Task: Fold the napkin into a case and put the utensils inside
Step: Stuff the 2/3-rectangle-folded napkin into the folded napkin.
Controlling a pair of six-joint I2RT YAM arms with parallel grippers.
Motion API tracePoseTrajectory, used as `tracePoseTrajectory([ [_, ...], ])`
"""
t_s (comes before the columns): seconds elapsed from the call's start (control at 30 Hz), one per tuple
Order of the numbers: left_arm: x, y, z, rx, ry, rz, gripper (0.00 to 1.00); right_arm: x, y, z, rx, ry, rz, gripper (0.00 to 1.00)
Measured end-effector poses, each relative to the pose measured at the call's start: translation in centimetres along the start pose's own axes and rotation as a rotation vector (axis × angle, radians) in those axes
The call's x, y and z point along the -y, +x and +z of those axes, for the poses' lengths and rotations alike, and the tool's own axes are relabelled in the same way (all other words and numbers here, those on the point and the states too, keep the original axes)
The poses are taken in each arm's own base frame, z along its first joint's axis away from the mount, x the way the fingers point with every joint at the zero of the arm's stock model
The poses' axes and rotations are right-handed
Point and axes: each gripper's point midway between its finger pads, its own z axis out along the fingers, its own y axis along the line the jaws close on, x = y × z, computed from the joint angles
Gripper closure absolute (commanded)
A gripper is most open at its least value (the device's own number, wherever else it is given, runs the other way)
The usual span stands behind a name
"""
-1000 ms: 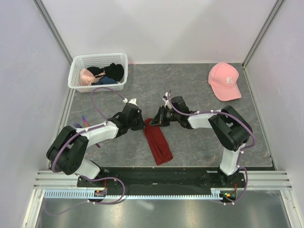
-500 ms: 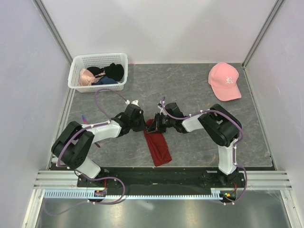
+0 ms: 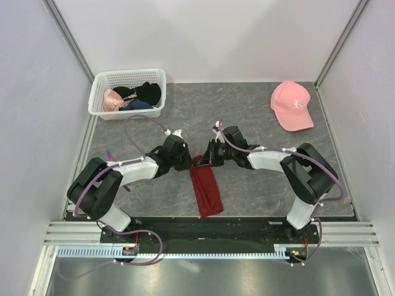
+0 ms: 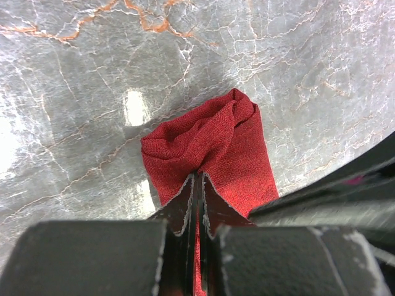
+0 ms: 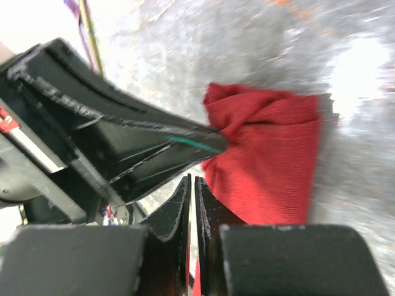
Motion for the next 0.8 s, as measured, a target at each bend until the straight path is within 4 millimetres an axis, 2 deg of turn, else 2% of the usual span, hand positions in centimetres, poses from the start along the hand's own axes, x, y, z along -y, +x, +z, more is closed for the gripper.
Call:
tracePoseTrajectory([
  [0.17, 0.2, 0.2, 0.0, -0.007, 0.008, 0.000, 0.98, 2.0, -0.1, -0.2, 0.007, 0.052, 0.028, 0.91],
  [0.37, 0.6, 0.3, 0.0, -0.015, 0.025, -0.018, 0.98, 3.6, 2.2, 2.1, -0.051, 0.068, 0.062, 0.92],
  [0.57, 0.7, 0.3, 0.6, -0.009, 0.028, -0.031, 0.98, 2.8, 2.4, 3.3, -0.065, -0.014, 0.089, 0.92],
  [0.73, 0.6, 0.2, 0.8, -0.003, 0.026, -0.037, 0.98, 2.8, 2.3, 3.1, -0.067, -0.004, 0.086, 0.91],
  [0.8, 0.9, 0.3, 0.7, -0.005, 0.032, -0.034, 0.95, 2.9, 2.2, 2.5, -0.059, 0.025, 0.072, 0.89],
])
